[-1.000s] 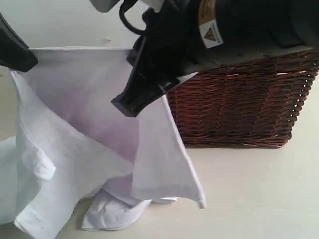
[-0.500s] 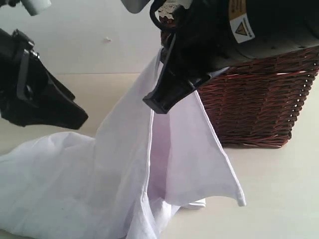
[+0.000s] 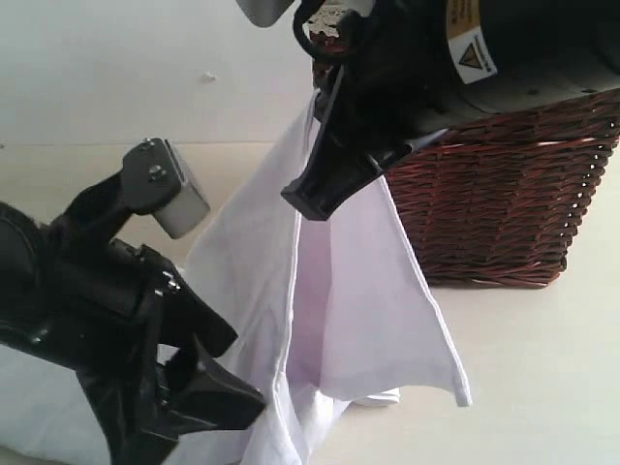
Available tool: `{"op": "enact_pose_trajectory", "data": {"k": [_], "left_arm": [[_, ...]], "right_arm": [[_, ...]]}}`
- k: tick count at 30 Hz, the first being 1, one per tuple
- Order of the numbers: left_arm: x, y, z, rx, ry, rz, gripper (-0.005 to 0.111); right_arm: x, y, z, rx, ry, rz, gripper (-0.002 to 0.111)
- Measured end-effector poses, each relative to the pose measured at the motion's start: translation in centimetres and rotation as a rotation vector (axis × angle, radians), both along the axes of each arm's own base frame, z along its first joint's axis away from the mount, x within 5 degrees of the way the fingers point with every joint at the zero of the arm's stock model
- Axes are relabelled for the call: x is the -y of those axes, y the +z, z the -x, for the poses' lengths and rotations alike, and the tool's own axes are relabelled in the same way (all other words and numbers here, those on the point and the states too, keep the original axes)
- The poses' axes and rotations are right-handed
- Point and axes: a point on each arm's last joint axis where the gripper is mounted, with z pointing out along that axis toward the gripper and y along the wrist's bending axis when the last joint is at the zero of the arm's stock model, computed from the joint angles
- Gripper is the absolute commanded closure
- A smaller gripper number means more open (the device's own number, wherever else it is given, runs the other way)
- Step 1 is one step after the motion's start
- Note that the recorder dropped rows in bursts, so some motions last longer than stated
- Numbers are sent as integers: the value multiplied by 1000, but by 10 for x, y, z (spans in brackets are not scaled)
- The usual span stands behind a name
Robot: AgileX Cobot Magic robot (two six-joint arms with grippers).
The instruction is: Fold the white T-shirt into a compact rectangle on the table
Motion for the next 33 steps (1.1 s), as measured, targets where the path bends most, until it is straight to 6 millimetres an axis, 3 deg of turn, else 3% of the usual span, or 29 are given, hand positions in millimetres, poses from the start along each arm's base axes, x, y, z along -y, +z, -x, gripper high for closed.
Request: {"op": "enact_pose_trajectory", "data": {"k": [12, 14, 16, 17, 18, 21, 25, 27, 33], "left_arm": [[29, 7, 4, 168, 124, 137, 38], [33, 0, -2, 175, 167, 130, 47], [38, -14, -11, 161, 218, 103, 72], [40, -20, -13, 151, 222, 87, 97], [42, -29, -15, 136, 224, 60, 106], [41, -33, -15, 171, 179, 16, 107], [13, -13, -23, 175, 207, -56, 107], [-13, 5, -34, 219, 302, -186, 107], [-55, 58, -45, 392, 550, -388, 107]], "right_arm": [[3, -3, 1, -25, -25, 32, 108], [3, -3, 1, -25, -26, 31, 108], [4, -3, 1, -27, -29, 32, 108], [4, -3, 1, -30, -31, 35, 108], [5, -3, 1, -35, -37, 41, 108], [7, -3, 2, -42, -46, 51, 108], [13, 5, 7, -28, -54, 38, 108], [15, 8, 11, -34, -56, 14, 108], [9, 12, 15, -39, -8, -62, 108]]}}
